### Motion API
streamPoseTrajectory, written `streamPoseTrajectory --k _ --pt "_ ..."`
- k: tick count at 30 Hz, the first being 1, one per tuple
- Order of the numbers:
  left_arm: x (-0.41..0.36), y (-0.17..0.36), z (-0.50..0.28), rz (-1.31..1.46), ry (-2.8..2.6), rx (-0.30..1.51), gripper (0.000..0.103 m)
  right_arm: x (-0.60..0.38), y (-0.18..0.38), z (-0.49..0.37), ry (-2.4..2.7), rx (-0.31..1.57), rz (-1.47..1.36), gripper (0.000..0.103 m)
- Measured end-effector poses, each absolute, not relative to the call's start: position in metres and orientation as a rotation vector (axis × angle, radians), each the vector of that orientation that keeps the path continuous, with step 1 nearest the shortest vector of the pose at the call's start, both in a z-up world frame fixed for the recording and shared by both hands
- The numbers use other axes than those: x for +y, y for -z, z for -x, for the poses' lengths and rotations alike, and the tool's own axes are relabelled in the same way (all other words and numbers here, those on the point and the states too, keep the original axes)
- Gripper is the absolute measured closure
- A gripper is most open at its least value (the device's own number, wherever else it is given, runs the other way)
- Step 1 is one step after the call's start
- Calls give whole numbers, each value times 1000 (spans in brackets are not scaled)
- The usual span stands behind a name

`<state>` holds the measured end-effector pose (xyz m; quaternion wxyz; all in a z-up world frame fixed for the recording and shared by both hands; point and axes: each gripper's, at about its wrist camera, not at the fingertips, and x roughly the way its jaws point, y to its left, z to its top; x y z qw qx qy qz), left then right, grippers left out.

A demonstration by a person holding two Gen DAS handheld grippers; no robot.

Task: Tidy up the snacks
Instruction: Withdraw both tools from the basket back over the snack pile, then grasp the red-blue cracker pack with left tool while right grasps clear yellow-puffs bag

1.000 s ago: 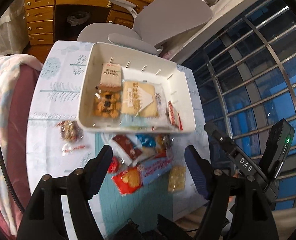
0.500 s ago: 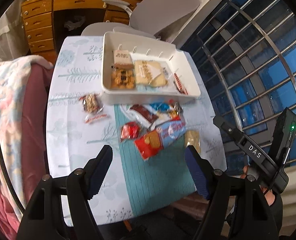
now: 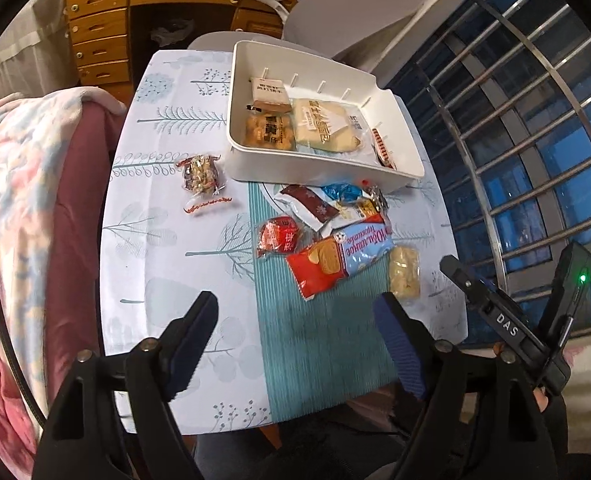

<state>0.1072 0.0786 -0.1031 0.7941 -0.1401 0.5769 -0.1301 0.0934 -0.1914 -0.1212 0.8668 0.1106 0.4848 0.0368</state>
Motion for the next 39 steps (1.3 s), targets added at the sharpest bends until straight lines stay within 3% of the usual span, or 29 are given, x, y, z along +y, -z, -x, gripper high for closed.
streamPoseTrajectory --k 8,19,30,39 --pt "45 115 -119 370 201 1242 15 -234 126 -109 -140 1041 -155 34" --pt "5 164 -128 542 47 1330 14 -269 159 -138 -302 1197 -28 22" --pt "-11 229 -132 886 -202 1417 14 -264 215 -148 -483 1417 46 21" --pt "-15 261 -139 1244 -361 1356 14 -259 243 -155 -536 1511 -17 21"
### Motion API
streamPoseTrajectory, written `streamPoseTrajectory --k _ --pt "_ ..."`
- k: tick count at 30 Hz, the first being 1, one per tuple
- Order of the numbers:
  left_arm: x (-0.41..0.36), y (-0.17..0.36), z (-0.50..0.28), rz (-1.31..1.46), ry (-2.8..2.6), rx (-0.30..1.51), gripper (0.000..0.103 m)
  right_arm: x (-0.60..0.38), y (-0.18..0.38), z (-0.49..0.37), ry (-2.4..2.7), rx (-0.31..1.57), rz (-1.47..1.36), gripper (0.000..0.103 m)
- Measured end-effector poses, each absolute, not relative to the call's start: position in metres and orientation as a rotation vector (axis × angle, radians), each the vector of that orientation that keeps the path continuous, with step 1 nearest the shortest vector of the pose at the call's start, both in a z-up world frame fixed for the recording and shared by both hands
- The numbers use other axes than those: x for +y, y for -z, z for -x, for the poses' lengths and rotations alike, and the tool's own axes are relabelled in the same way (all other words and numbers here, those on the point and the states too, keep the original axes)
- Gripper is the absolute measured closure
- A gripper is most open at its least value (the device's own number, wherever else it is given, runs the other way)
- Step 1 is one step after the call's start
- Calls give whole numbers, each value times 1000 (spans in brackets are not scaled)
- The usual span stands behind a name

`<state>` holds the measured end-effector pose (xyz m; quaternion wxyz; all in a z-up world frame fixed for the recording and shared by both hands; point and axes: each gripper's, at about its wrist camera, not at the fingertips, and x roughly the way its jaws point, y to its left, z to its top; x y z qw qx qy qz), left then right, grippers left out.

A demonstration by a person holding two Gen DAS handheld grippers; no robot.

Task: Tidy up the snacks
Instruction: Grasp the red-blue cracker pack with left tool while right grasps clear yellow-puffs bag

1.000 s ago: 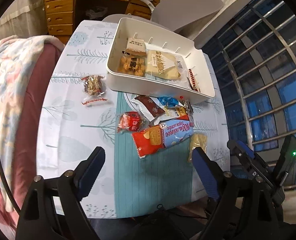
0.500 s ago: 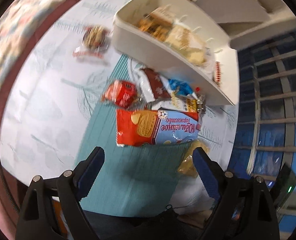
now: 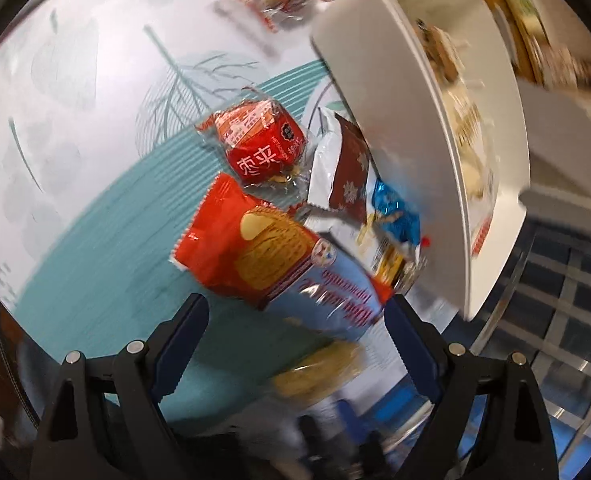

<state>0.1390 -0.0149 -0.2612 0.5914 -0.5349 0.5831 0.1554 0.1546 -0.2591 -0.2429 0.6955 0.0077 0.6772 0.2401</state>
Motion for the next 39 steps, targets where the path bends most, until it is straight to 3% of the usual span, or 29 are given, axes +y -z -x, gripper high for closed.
streamPoseTrajectory --k 10,29,34,39 --pt "-27 307 -141 1531 -507 1379 14 -263 261 -171 -542 1574 -106 21" --pt "-46 347 -158 1631 -668 1457 14 -242 266 -190 -524 1593 21 23" --pt "-48 349 -156 1668 -714 1444 25 -232 265 -184 -503 1591 107 27" --pt "-57 349 -146 1705 -720 1428 43 -221 266 -179 -496 1592 127 30"
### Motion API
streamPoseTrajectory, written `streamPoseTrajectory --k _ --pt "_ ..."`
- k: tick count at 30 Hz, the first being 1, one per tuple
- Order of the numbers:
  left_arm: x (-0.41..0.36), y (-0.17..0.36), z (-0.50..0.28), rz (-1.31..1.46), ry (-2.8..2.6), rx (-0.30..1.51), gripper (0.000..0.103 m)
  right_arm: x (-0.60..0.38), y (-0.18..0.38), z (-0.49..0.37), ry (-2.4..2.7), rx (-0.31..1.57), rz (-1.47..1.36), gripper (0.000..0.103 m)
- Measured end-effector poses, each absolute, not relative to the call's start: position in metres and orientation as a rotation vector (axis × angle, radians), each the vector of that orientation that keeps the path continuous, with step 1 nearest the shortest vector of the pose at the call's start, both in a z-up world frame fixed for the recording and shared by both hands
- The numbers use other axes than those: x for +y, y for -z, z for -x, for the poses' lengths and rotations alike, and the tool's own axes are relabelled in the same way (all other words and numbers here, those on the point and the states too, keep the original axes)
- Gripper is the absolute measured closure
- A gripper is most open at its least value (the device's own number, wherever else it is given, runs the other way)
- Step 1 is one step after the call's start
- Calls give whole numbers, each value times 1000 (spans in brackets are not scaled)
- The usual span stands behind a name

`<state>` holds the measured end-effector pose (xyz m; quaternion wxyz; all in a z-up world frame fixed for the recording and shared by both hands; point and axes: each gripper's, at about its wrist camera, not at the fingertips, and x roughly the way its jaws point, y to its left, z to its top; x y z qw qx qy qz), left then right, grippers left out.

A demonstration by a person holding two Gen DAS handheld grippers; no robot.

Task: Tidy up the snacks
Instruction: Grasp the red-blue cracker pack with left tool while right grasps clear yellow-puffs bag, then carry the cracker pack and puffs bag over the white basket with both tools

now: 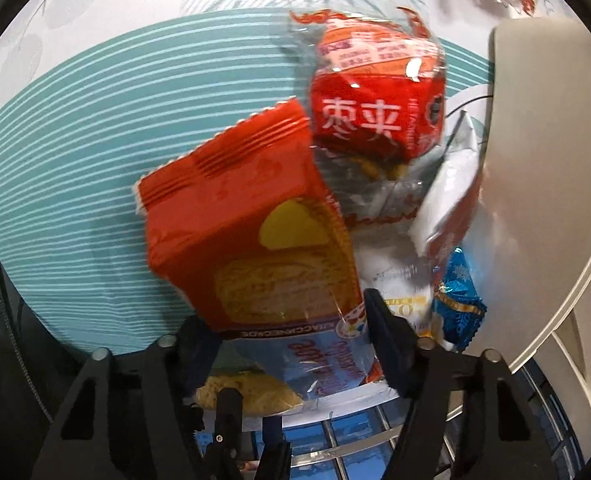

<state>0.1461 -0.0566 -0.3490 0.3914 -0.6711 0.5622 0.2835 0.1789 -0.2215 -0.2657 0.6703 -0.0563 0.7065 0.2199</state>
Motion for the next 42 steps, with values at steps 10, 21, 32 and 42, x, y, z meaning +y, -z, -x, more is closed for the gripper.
streamPoseTrajectory --k 10,21,32,42 --pt "-64 362 -114 1803 -730 1438 48 -232 269 -176 -441 1644 110 36" --pt "-61 351 -98 1799 -742 1473 49 -262 279 -169 -346 1697 29 39" --pt "-39 302 -115 1663 -585 1536 49 -288 261 -172 -254 1691 -121 39" --pt "-21 211 -162 1440 -362 1604 49 -284 189 -173 -210 1557 -241 39"
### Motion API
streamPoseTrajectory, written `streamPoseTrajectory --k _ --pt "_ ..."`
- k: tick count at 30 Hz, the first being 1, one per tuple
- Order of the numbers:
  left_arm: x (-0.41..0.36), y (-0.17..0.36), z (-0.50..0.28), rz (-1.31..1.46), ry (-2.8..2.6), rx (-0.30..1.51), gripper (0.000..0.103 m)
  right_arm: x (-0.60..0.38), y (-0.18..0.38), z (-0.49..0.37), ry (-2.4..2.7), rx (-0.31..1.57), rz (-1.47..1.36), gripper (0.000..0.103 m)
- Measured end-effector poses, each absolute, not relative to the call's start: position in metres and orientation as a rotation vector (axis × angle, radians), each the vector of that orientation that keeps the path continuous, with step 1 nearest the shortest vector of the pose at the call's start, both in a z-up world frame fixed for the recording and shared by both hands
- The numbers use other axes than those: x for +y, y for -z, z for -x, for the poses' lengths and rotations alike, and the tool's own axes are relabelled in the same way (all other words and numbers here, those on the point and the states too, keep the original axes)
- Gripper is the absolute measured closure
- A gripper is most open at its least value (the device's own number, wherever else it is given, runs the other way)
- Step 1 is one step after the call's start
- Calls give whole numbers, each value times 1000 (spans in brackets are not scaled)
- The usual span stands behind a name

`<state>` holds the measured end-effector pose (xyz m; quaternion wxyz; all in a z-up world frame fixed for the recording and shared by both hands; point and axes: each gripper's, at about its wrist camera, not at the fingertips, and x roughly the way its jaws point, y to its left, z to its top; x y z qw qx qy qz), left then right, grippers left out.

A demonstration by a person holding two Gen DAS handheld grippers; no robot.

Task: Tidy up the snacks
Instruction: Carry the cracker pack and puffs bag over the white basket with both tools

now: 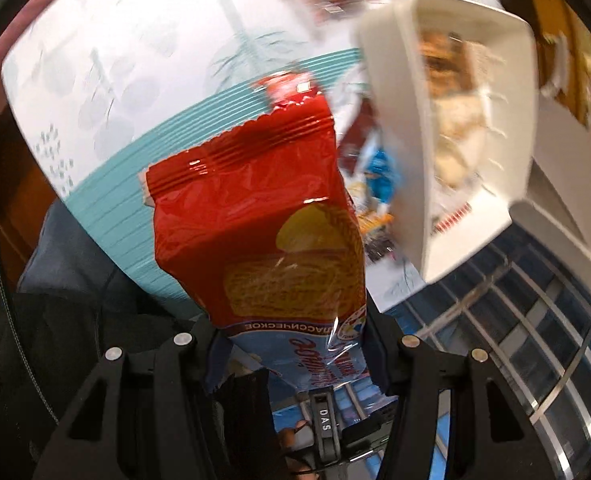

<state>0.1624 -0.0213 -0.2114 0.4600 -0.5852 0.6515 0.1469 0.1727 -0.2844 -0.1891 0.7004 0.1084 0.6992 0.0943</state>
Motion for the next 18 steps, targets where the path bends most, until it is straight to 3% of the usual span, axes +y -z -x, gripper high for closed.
streamPoseTrajectory --k 10,18 --pt "3 138 -225 1165 -217 1675 49 -246 133 -195 -179 1400 -310 39" --pt "24 98 -283 969 -87 1627 49 -224 110 -219 -153 1306 -315 39"
